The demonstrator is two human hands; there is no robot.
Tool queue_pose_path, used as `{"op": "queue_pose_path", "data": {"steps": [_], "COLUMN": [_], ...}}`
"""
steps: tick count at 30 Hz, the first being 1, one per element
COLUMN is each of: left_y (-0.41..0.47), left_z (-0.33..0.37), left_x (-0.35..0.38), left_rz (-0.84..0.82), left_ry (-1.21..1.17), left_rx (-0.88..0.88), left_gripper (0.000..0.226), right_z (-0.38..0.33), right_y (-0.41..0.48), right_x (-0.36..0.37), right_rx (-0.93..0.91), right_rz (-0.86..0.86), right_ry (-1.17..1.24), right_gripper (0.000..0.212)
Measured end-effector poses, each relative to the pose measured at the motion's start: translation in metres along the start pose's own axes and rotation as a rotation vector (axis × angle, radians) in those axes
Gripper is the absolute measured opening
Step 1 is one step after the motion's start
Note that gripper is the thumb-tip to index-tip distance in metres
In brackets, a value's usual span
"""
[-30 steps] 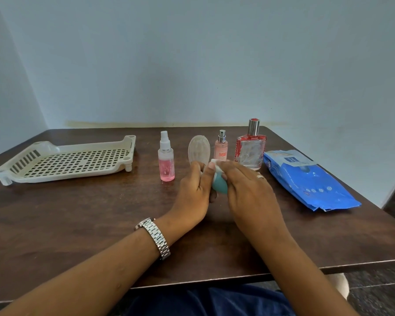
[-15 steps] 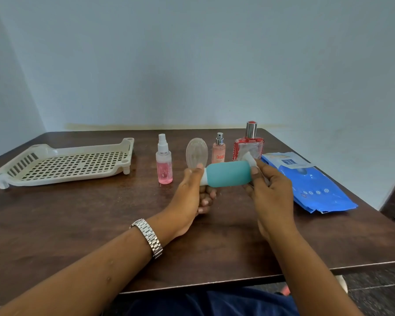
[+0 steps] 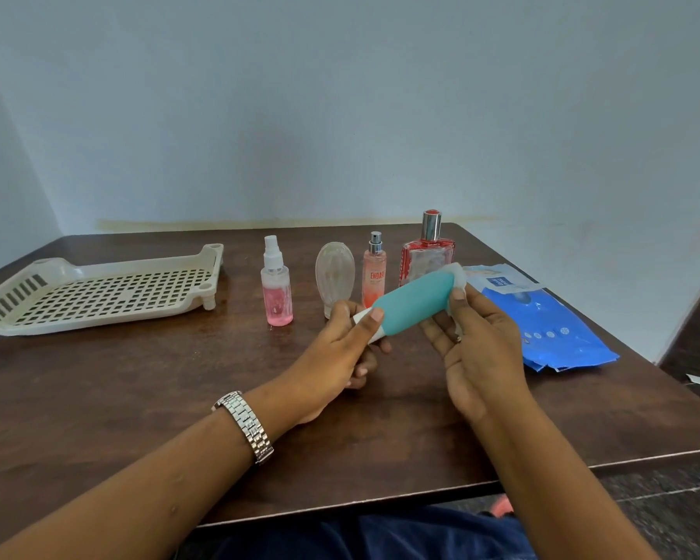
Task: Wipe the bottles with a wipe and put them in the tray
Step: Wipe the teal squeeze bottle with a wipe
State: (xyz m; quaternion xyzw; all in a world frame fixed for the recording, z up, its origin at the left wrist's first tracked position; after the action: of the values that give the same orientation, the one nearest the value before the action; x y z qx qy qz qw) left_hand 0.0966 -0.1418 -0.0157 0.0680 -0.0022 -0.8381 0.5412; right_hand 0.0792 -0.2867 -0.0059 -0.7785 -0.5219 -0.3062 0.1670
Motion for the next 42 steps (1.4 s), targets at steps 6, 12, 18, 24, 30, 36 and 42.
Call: {"op": "queue_pose_path", "data": {"steps": [6, 12, 18, 24, 30, 36, 42], "left_y": [-0.001, -0.004, -0.003, -0.004, -0.001, -0.002, 0.0], "left_z": [-0.001, 0.004, 0.003, -0.001, -0.006, -0.006, -0.005], "left_x": [0.005, 0.01, 0.012, 0.014, 0.004, 0.007, 0.003], "left_rz": [-0.089, -0.155, -0.156, -0.18, -0.095, -0.119, -0.109], "left_ry": [-0.014, -0.058, -0.16, -0.205, -0.275, -0.292, -0.28], "left_rx": [-0.02, 0.014, -0.019, -0.084, -0.113, -0.156, -0.14], "left_gripper": [0.032, 0.04, 0.059, 0.041, 0.031, 0.033, 0.037], "right_z": [0.006, 0.012, -0.02, -0.052, -0.02, -0.042, -0.029], "right_y": [-0.004, -0.016, -0.006, -0.022, -0.05, -0.018, -0.035], "right_x": [0.008, 0.018, 0.007, 0.043, 0.067, 0.069, 0.079], "right_rx": [0.031, -0.112, -0.426, -0.849, -0.92, -0.851, -0.926], "right_rz": [-0.03, -0.087, 0.108, -0.008, -0.385, -0.29, -0.388], "right_ry": [0.059, -0.313, -0.668, -0.907, -1.254, -1.238, -1.246], "right_gripper": [0.018, 0.022, 0.018, 0.026, 0.032, 0.027, 0.027]}}
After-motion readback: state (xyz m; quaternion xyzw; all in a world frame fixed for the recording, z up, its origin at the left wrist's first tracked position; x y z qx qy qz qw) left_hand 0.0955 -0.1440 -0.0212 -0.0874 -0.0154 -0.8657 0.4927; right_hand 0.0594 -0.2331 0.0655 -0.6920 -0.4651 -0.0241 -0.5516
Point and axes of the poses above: each hand's wrist, its own y-axis towards the middle knuckle, its own x-axis out of the palm, z = x × y, the point moved 8 cm from there along y, towards the middle knuckle, and after that the axes turned 4 degrees about y, right-handed, at the moved point
